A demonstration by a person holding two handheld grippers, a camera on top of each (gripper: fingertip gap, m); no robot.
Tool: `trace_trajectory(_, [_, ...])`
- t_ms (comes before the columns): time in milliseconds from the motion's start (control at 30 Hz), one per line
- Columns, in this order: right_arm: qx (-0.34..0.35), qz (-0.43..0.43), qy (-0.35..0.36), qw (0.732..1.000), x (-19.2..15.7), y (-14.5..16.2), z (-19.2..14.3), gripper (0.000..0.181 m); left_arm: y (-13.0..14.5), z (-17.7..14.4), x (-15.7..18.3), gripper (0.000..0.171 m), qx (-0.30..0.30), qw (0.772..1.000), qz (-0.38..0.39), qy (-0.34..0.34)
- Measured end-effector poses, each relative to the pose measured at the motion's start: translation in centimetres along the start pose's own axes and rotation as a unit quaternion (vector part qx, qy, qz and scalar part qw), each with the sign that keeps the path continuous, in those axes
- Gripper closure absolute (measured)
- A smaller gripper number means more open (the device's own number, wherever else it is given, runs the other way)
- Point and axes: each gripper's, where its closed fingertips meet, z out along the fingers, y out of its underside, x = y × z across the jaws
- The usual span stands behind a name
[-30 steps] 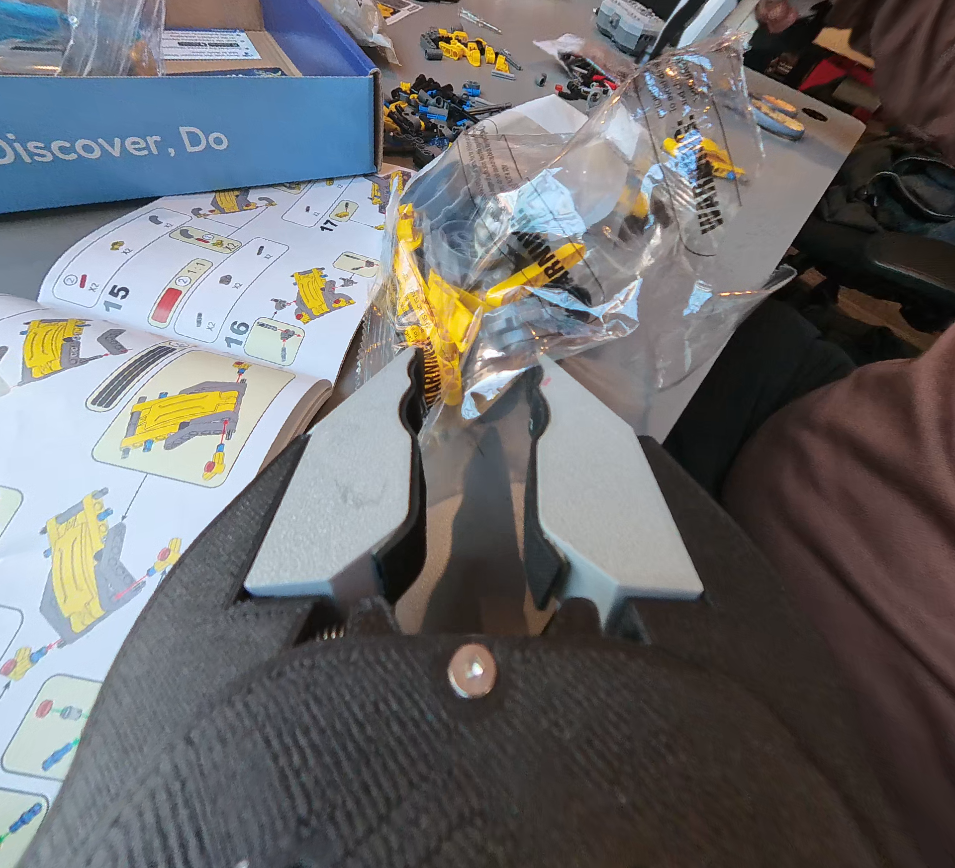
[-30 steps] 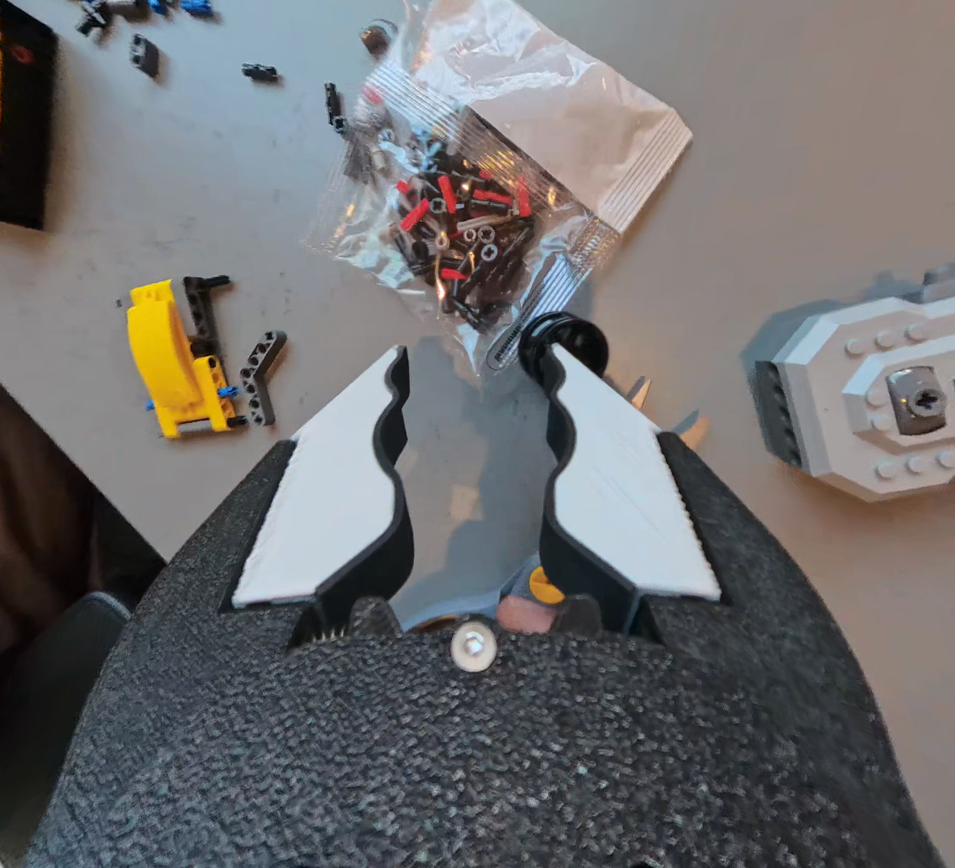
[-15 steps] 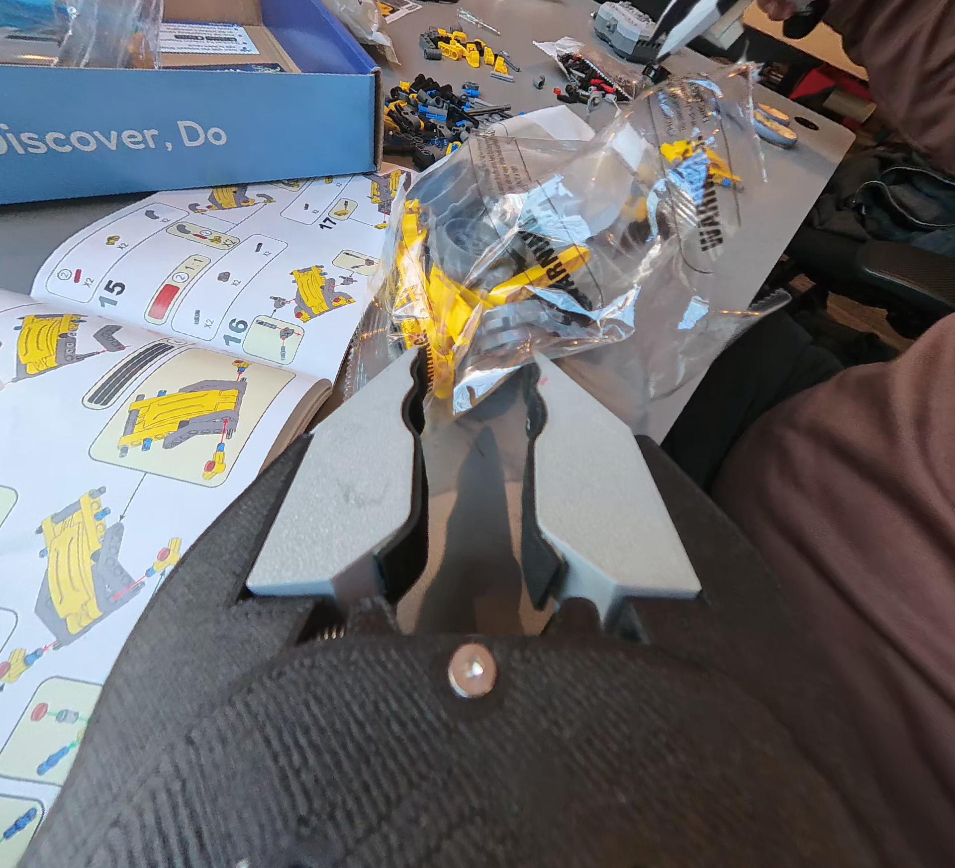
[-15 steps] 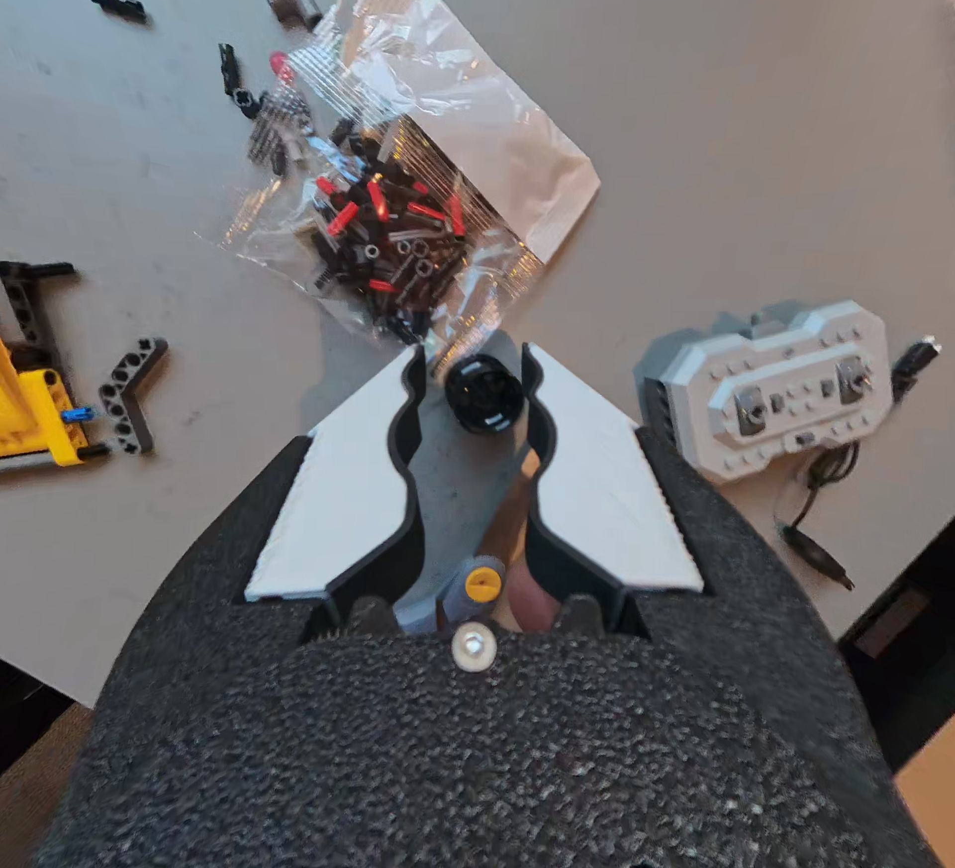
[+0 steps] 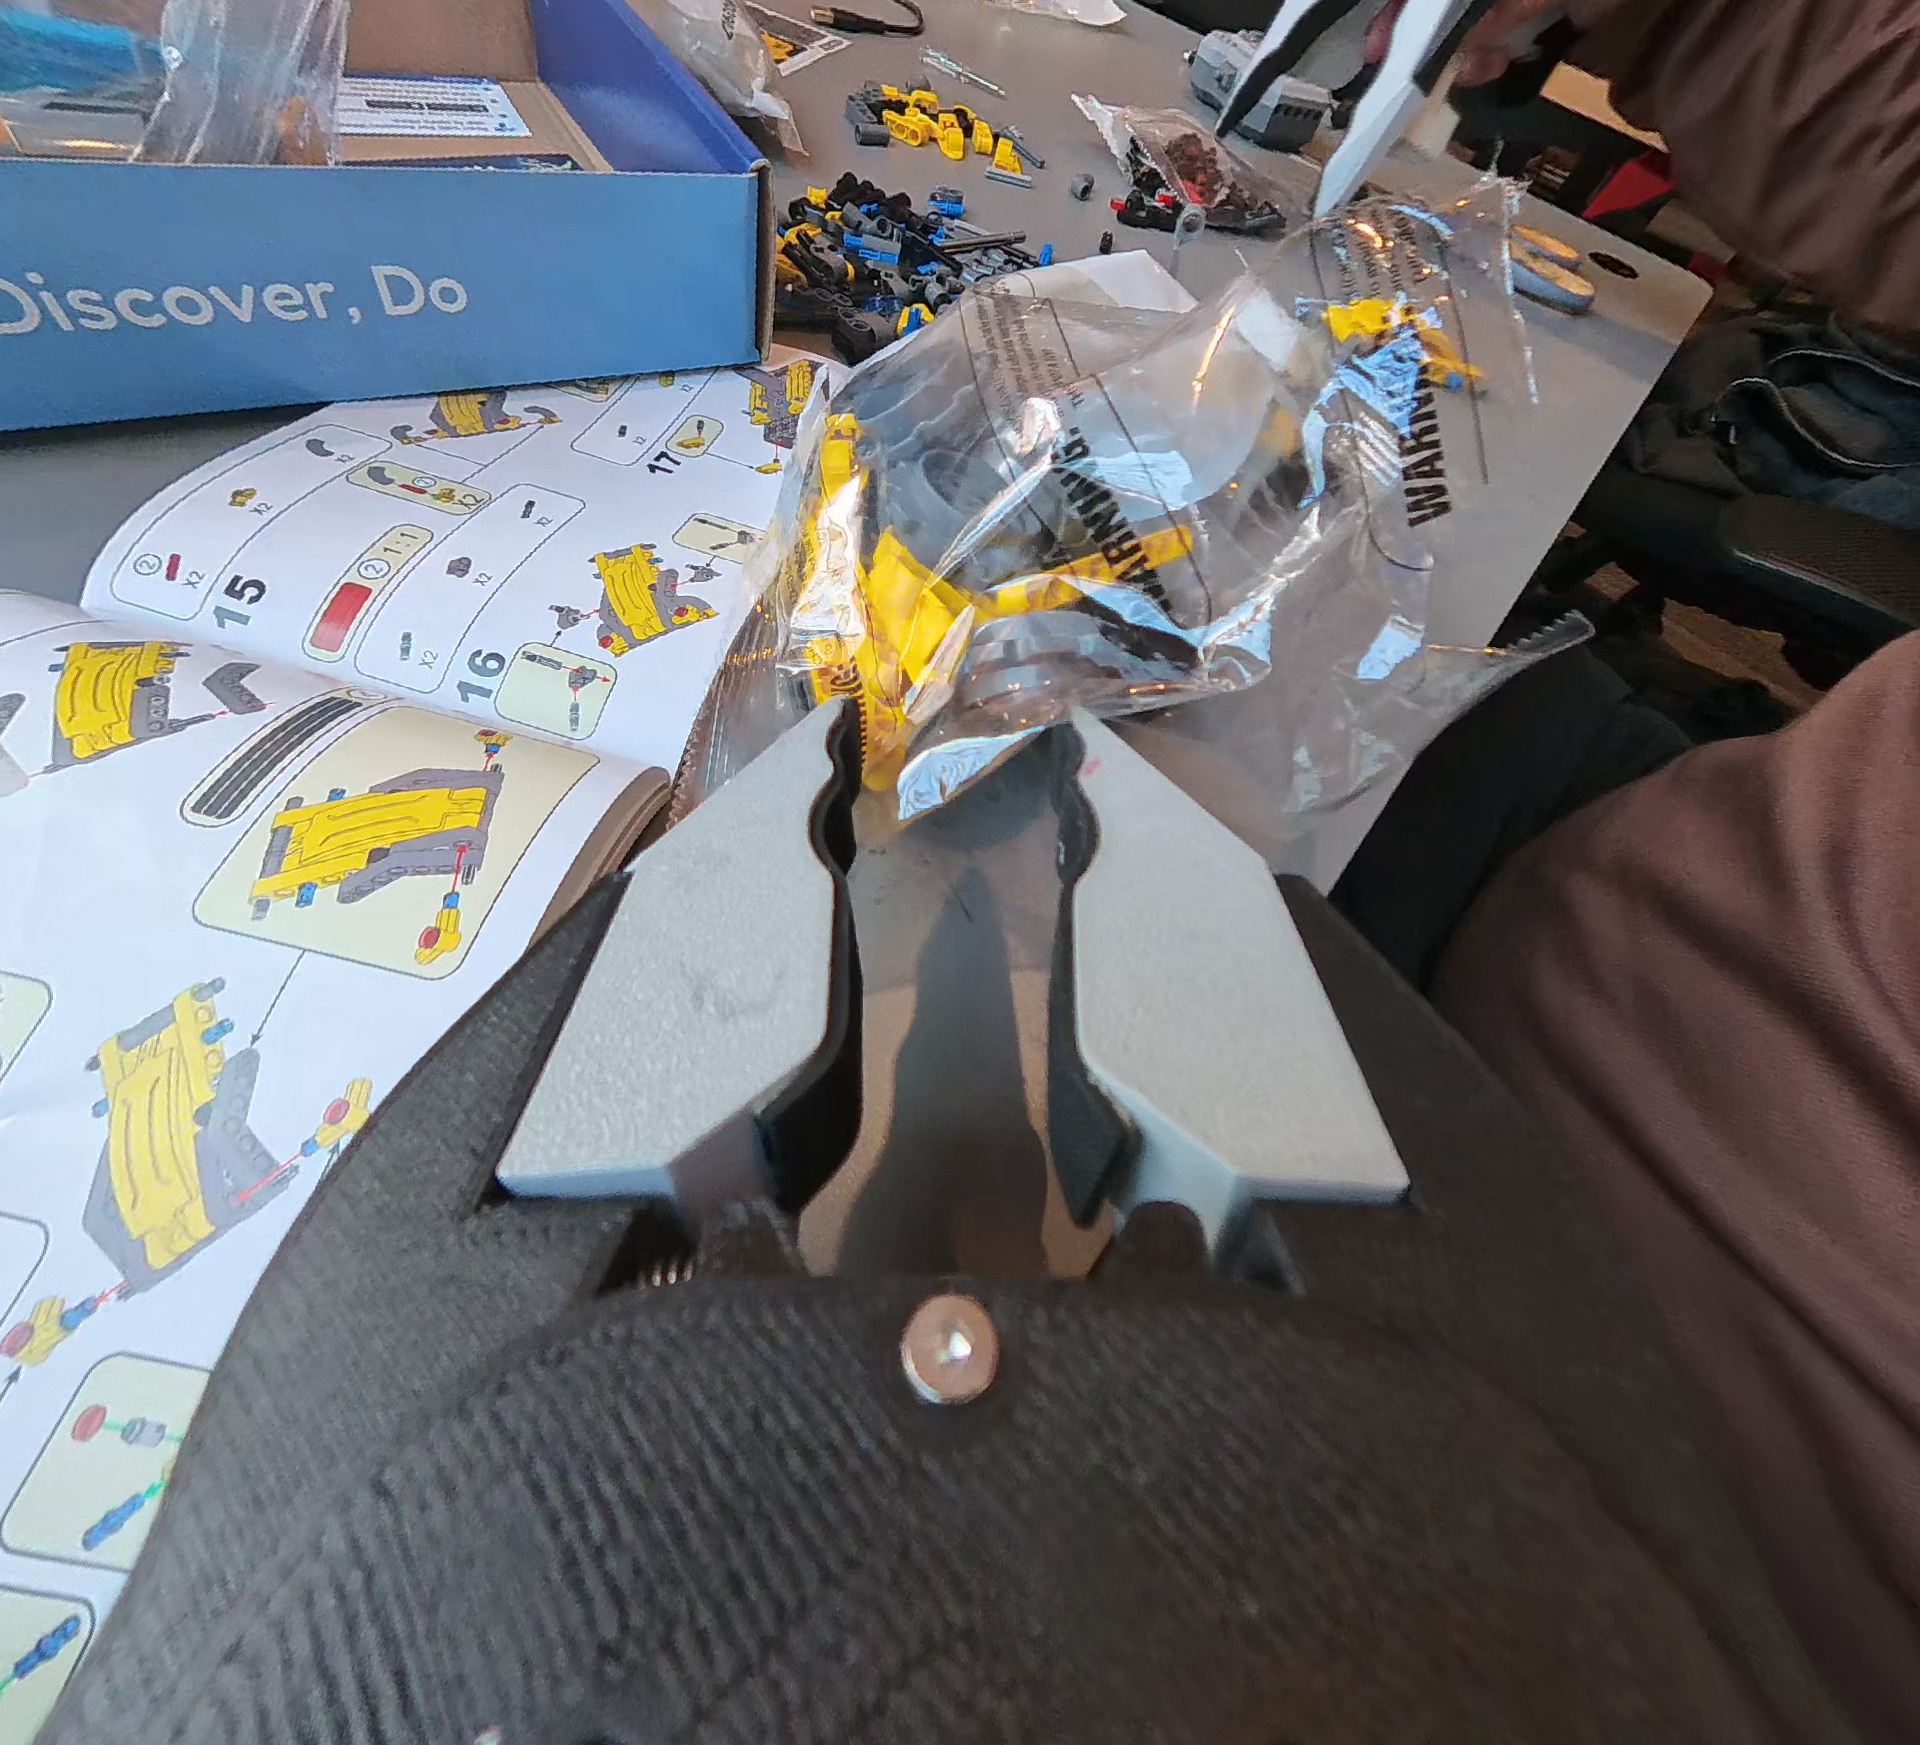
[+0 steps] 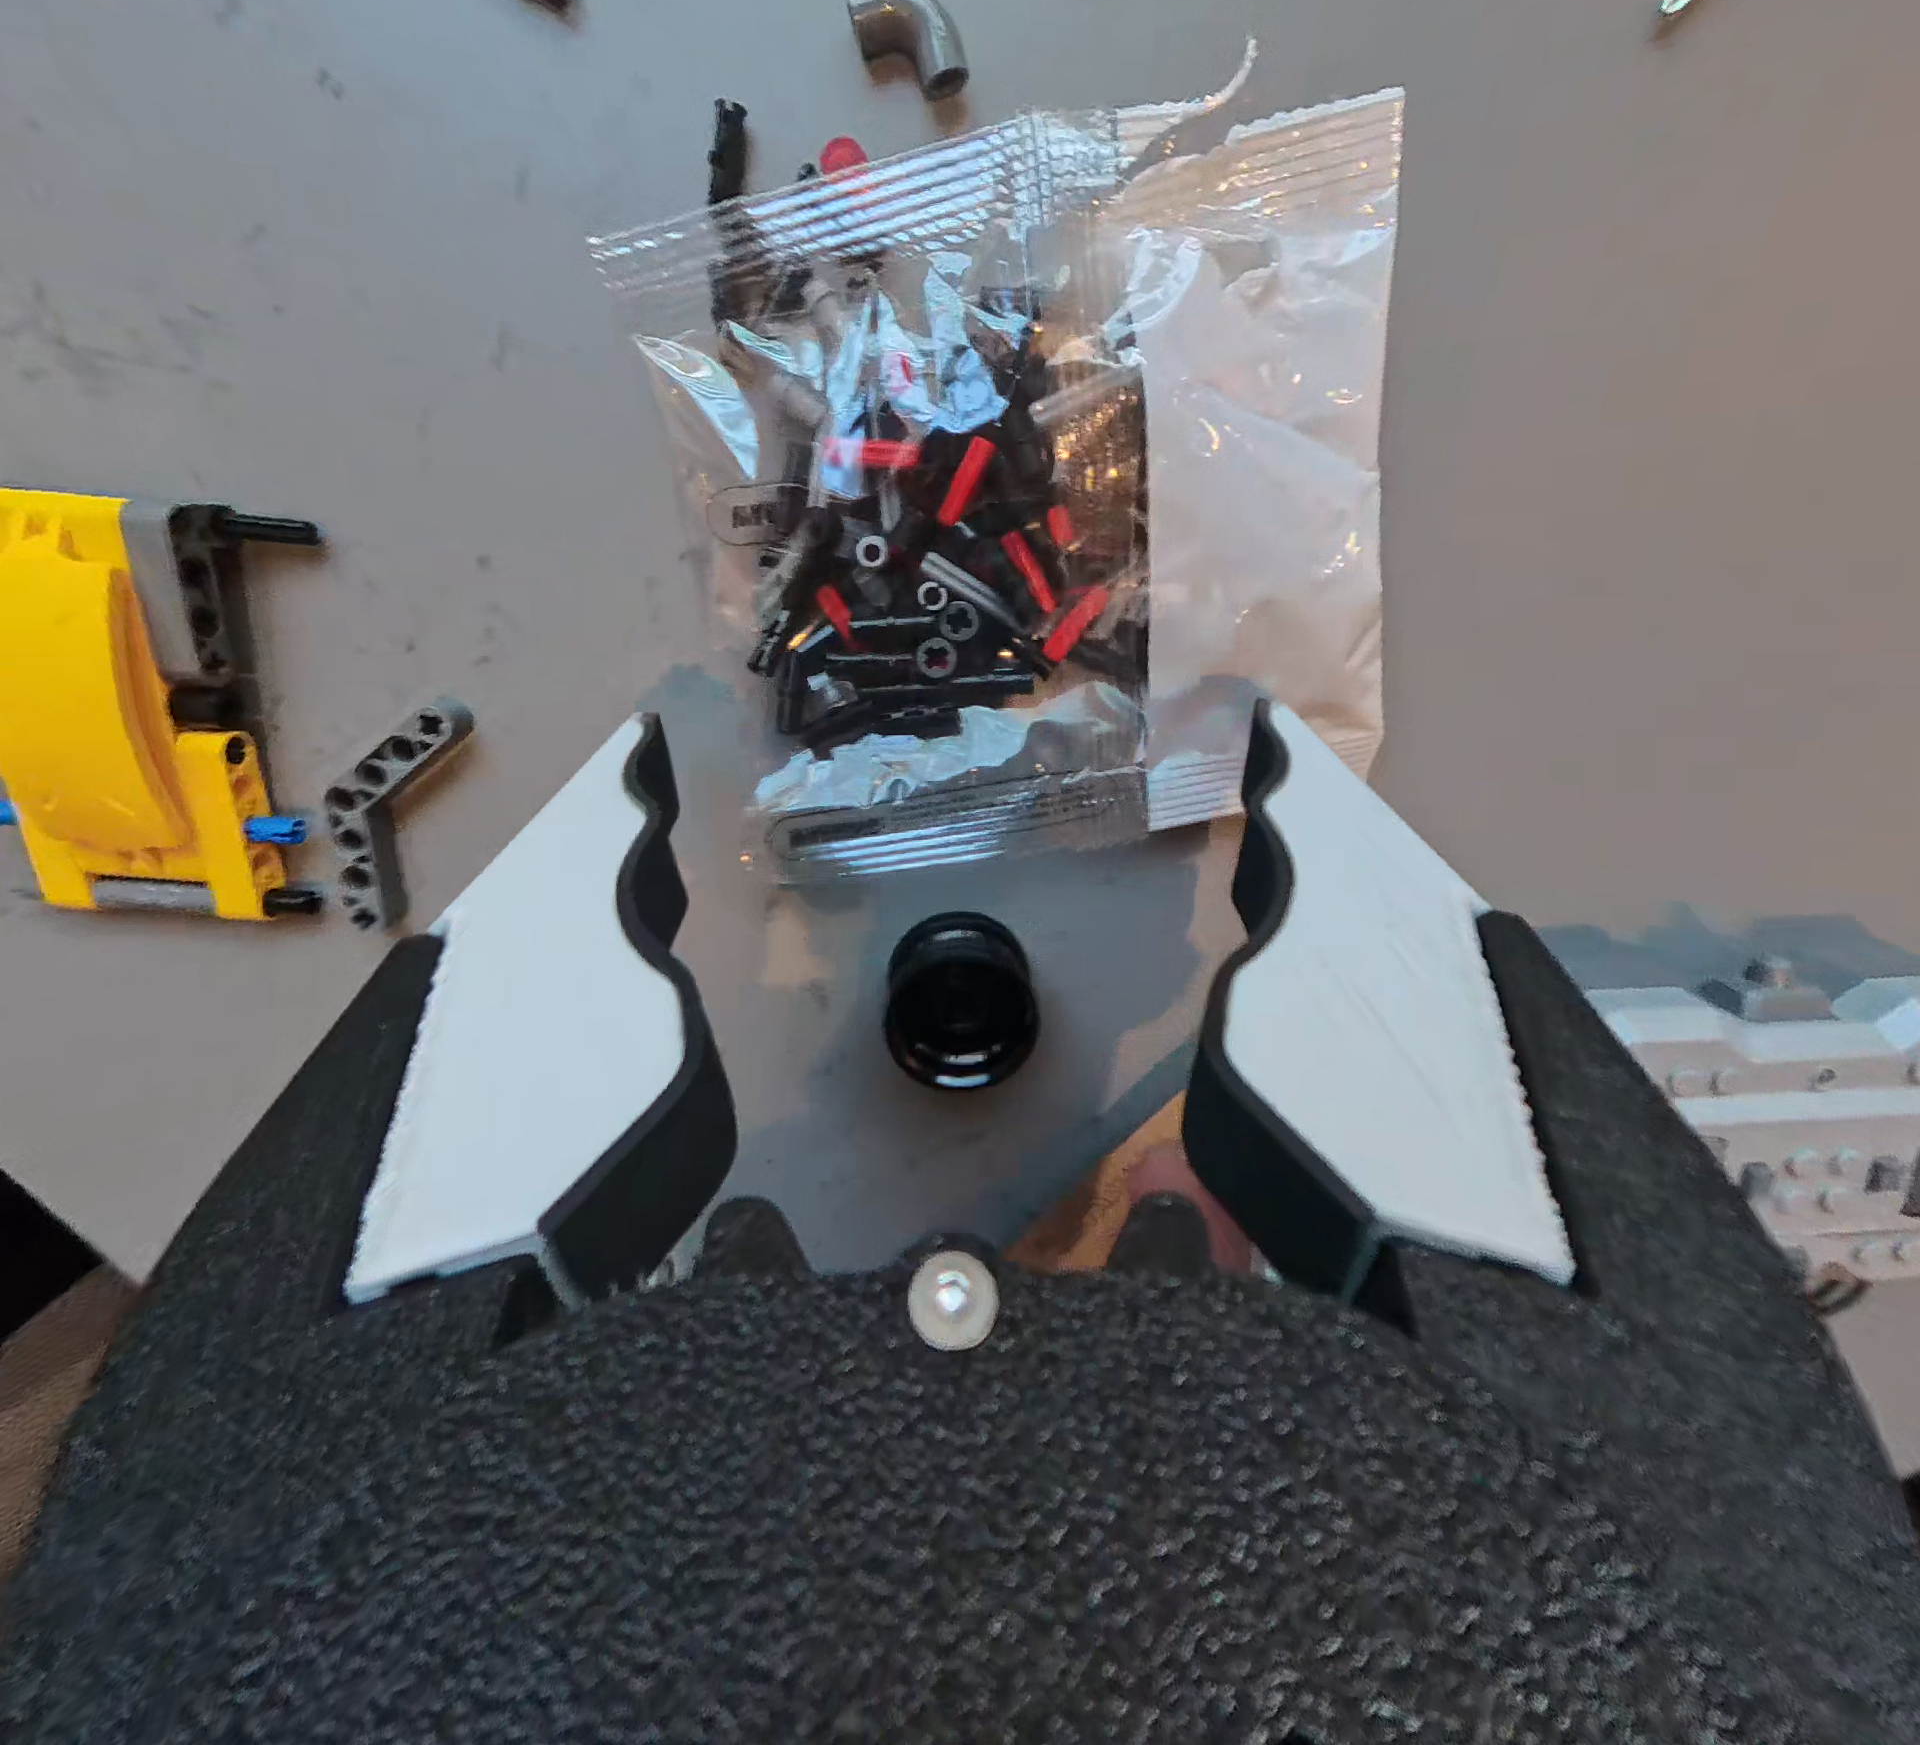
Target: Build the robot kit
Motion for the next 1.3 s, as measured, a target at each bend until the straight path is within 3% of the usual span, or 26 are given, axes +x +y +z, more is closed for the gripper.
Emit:
trace_trajectory(100, [-0.022,-0.014,0.015,1.000,0.7,0.2,0.7,0.083,0.0,0.0,0.0,0.138,0.000,1.000,0.000,0.001])
trace_trajectory(533, [-0.036,-0.087,-0.009,0.996,2.2,-2.0,1.4,0.086,-0.1,-0.1,0.1,0.138,0.004,1.000,0.003,0.001])
trace_trajectory(1000, [-0.015,-0.135,-0.020,0.991,0.1,-5.9,2.4,0.087,-0.1,-0.2,0.1,0.138,0.008,1.000,0.004,0.004])
trace_trajectory(1167, [0.014,-0.108,0.002,0.994,0.3,-3.9,-1.3,0.086,-0.2,-0.3,0.2,0.139,0.012,1.000,0.007,0.005])
trace_trajectory(1300, [0.023,-0.063,0.013,0.998,-0.4,1.0,-4.1,0.104,-0.3,-0.3,0.3,0.139,0.015,1.000,0.008,0.007])
